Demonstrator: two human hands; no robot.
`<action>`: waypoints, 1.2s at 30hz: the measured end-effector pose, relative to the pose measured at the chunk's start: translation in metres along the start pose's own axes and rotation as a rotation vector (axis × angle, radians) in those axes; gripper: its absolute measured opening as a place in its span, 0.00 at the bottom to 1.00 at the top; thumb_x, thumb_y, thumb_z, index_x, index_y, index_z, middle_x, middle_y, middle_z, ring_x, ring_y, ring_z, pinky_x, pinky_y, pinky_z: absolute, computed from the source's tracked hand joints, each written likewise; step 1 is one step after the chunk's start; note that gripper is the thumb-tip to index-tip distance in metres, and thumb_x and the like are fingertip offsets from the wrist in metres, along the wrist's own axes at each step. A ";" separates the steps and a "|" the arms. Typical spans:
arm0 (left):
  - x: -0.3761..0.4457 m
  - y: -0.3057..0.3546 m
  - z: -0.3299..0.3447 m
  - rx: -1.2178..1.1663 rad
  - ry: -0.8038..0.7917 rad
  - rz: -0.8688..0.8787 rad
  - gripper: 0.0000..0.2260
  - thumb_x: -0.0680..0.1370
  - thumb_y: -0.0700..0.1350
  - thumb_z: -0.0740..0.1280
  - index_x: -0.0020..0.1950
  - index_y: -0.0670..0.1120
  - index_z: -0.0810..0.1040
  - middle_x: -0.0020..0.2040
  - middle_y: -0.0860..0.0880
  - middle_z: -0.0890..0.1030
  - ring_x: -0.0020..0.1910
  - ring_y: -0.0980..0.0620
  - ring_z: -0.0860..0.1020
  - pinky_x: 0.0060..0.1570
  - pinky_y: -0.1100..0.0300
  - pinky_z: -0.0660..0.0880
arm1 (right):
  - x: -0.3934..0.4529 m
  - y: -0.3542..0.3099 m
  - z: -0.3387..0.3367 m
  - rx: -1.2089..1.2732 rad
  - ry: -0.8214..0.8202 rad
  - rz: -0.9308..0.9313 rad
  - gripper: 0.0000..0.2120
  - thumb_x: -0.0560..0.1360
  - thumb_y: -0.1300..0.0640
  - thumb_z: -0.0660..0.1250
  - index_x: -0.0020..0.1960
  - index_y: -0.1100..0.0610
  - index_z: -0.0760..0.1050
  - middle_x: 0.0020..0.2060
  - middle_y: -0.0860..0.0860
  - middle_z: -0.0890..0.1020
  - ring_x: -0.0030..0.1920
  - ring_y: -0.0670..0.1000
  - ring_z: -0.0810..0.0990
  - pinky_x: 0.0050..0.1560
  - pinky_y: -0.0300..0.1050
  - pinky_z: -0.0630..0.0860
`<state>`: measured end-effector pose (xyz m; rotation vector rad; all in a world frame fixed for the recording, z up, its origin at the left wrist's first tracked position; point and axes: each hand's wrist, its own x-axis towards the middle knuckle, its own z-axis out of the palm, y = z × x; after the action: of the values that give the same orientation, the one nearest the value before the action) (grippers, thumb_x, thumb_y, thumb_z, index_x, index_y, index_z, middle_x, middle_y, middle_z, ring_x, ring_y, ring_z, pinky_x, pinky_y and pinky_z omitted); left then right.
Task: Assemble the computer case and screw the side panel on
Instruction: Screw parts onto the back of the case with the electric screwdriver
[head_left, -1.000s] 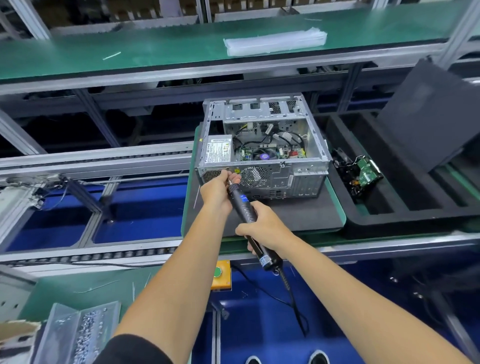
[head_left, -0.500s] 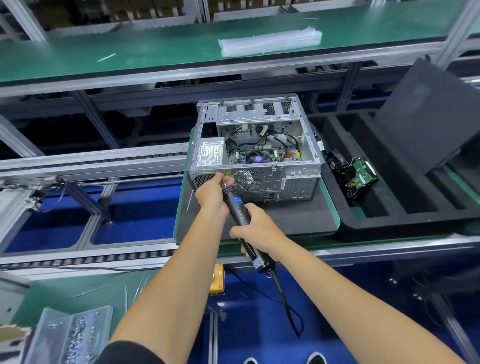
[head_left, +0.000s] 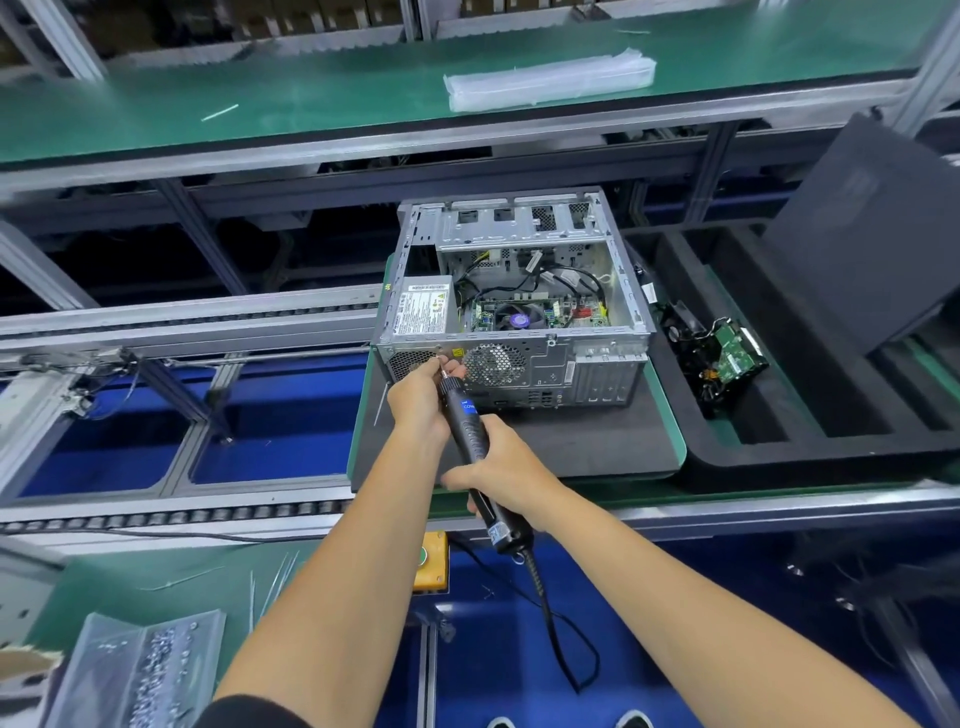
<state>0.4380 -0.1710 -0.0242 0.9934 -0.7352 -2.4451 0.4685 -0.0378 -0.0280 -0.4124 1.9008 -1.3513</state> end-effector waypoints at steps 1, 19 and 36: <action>0.001 0.002 -0.001 -0.008 -0.011 -0.009 0.08 0.79 0.35 0.60 0.41 0.38 0.73 0.34 0.44 0.75 0.29 0.51 0.74 0.32 0.62 0.76 | 0.001 0.000 0.001 -0.003 -0.007 -0.005 0.26 0.67 0.60 0.76 0.59 0.51 0.67 0.49 0.57 0.77 0.29 0.51 0.80 0.33 0.47 0.79; 0.010 0.003 -0.003 0.094 -0.050 0.043 0.08 0.79 0.35 0.61 0.41 0.36 0.75 0.30 0.46 0.78 0.26 0.52 0.76 0.32 0.62 0.78 | 0.007 0.004 0.009 -0.001 0.063 -0.025 0.22 0.66 0.61 0.74 0.54 0.50 0.67 0.44 0.56 0.76 0.28 0.51 0.79 0.38 0.57 0.82; 0.010 0.003 -0.006 0.167 -0.066 0.068 0.08 0.80 0.37 0.62 0.43 0.36 0.76 0.35 0.44 0.78 0.30 0.52 0.77 0.37 0.61 0.79 | 0.005 0.001 0.015 0.009 0.071 -0.021 0.22 0.67 0.61 0.74 0.55 0.50 0.66 0.45 0.56 0.75 0.30 0.51 0.80 0.34 0.49 0.82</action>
<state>0.4360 -0.1806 -0.0306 0.9355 -0.9928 -2.3987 0.4764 -0.0503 -0.0333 -0.3858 1.9528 -1.4044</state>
